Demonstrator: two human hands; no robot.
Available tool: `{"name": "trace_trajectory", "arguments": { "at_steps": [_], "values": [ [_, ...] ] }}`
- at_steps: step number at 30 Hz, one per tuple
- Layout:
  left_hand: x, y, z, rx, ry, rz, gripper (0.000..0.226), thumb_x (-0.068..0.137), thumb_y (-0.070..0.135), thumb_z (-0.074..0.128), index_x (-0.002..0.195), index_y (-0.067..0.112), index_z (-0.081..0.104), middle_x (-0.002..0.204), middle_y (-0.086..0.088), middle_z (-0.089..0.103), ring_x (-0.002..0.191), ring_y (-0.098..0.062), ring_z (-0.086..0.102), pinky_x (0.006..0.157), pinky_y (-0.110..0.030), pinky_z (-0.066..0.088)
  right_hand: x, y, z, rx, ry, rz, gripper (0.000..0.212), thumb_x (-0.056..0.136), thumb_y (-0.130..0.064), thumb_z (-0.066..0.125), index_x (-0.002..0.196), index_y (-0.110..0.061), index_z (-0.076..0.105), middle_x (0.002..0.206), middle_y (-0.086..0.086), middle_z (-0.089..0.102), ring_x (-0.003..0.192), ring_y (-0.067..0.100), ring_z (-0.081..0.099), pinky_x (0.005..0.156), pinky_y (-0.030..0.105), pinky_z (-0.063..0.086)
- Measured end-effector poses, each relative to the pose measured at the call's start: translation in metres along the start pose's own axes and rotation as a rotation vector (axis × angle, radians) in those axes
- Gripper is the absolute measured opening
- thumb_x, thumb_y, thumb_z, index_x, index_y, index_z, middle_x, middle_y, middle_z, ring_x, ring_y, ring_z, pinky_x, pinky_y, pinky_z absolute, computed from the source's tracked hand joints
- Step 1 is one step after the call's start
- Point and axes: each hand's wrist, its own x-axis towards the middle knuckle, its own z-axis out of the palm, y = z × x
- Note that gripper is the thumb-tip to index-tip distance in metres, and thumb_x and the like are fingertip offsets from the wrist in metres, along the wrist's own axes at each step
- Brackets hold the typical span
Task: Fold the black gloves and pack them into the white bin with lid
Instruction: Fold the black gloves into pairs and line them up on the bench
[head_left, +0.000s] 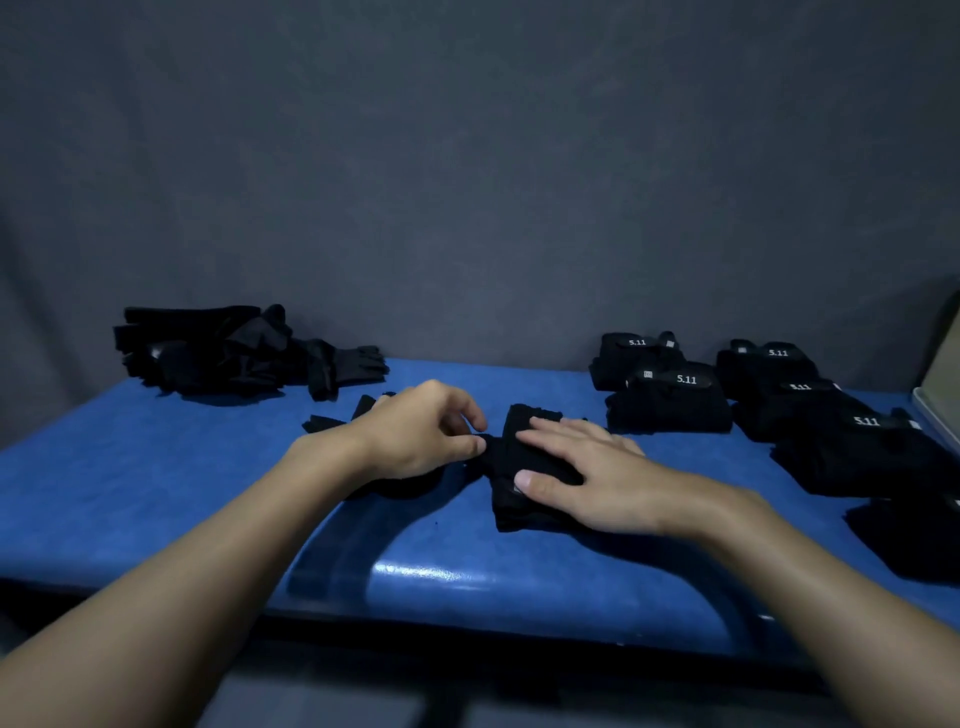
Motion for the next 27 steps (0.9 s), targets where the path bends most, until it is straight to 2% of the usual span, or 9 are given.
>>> {"name": "trace_trajectory", "arguments": {
  "at_steps": [4, 7, 11, 13, 17, 19, 22, 25, 27],
  "values": [
    [-0.002, 0.004, 0.004, 0.083, 0.046, -0.013, 0.02, 0.087, 0.044, 0.069, 0.105, 0.034, 0.067, 0.095, 0.02, 0.068, 0.101, -0.003, 0.063, 0.108, -0.045, 0.038, 0.001, 0.0, 0.001, -0.012, -0.018, 0.007, 0.064, 0.092, -0.067, 0.037, 0.15, -0.044, 0.025, 0.161, -0.023, 0.008, 0.15, 0.008, -0.004, 0.119, 0.04, -0.001],
    [-0.001, 0.004, 0.006, 0.073, 0.079, -0.013, 0.016, 0.087, 0.042, 0.07, 0.101, 0.034, 0.068, 0.093, 0.019, 0.068, 0.099, -0.003, 0.063, 0.107, -0.045, 0.039, -0.001, 0.0, 0.0, 0.027, 0.004, -0.003, 0.064, 0.092, -0.067, 0.039, 0.149, -0.044, 0.028, 0.161, -0.022, 0.011, 0.15, 0.007, -0.002, 0.12, 0.041, -0.001],
    [0.001, 0.003, 0.005, 0.021, 0.139, 0.002, 0.009, 0.084, 0.036, 0.073, 0.09, 0.035, 0.066, 0.084, 0.017, 0.068, 0.088, -0.003, 0.064, 0.102, -0.047, 0.044, -0.006, 0.0, -0.006, 0.067, 0.133, -0.04, 0.058, 0.092, -0.059, 0.048, 0.146, -0.039, 0.038, 0.157, -0.018, 0.027, 0.148, 0.007, 0.012, 0.121, 0.041, 0.009],
    [0.002, 0.003, 0.005, -0.015, 0.156, 0.01, 0.009, 0.084, 0.031, 0.073, 0.089, 0.034, 0.066, 0.079, 0.016, 0.067, 0.085, -0.004, 0.064, 0.102, -0.05, 0.045, -0.01, 0.0, -0.012, 0.094, 0.201, -0.06, 0.054, 0.091, -0.057, 0.052, 0.141, -0.038, 0.045, 0.148, -0.019, 0.04, 0.144, 0.005, 0.021, 0.118, 0.04, 0.015],
    [0.003, 0.003, 0.005, -0.036, 0.162, 0.016, 0.004, 0.087, 0.032, 0.069, 0.088, 0.035, 0.067, 0.08, 0.017, 0.07, 0.087, -0.004, 0.066, 0.102, -0.05, 0.045, -0.017, 0.013, -0.024, 0.201, 0.065, -0.086, 0.064, 0.06, -0.074, 0.065, 0.119, -0.055, 0.053, 0.127, -0.023, 0.051, 0.129, 0.005, 0.036, 0.113, 0.035, 0.032],
    [0.002, 0.006, 0.005, -0.042, 0.15, 0.008, 0.007, 0.085, 0.042, 0.069, 0.088, 0.036, 0.067, 0.081, 0.017, 0.071, 0.087, -0.004, 0.066, 0.101, -0.05, 0.045, -0.019, 0.017, -0.024, 0.234, -0.019, -0.092, 0.063, 0.056, -0.064, 0.077, 0.115, -0.055, 0.058, 0.124, -0.018, 0.052, 0.12, 0.005, 0.047, 0.103, 0.032, 0.045],
    [0.001, 0.008, 0.007, -0.036, 0.12, 0.007, 0.012, 0.084, 0.039, 0.074, 0.092, 0.033, 0.067, 0.077, 0.015, 0.069, 0.081, -0.001, 0.064, 0.101, -0.053, 0.044, -0.02, 0.017, -0.021, 0.302, -0.012, -0.133, 0.049, 0.07, -0.036, 0.084, 0.115, -0.042, 0.065, 0.118, -0.019, 0.058, 0.106, -0.001, 0.059, 0.097, 0.027, 0.049],
    [0.001, 0.009, 0.008, -0.083, 0.151, 0.036, 0.008, 0.084, 0.03, 0.073, 0.088, 0.034, 0.067, 0.072, 0.014, 0.069, 0.076, -0.004, 0.065, 0.097, -0.052, 0.048, -0.022, 0.014, -0.024, 0.376, 0.037, -0.133, 0.036, 0.075, -0.028, 0.082, 0.107, -0.036, 0.07, 0.108, -0.013, 0.067, 0.096, 0.004, 0.066, 0.092, 0.031, 0.053],
    [0.002, 0.011, 0.007, -0.159, 0.202, 0.072, 0.007, 0.082, 0.027, 0.072, 0.084, 0.032, 0.068, 0.072, 0.01, 0.07, 0.074, -0.011, 0.068, 0.089, -0.049, 0.054, -0.025, 0.013, -0.029, 0.413, 0.081, -0.137, 0.027, 0.077, -0.025, 0.082, 0.101, -0.032, 0.072, 0.102, -0.011, 0.071, 0.095, 0.003, 0.066, 0.092, 0.028, 0.052]
  ]
}}
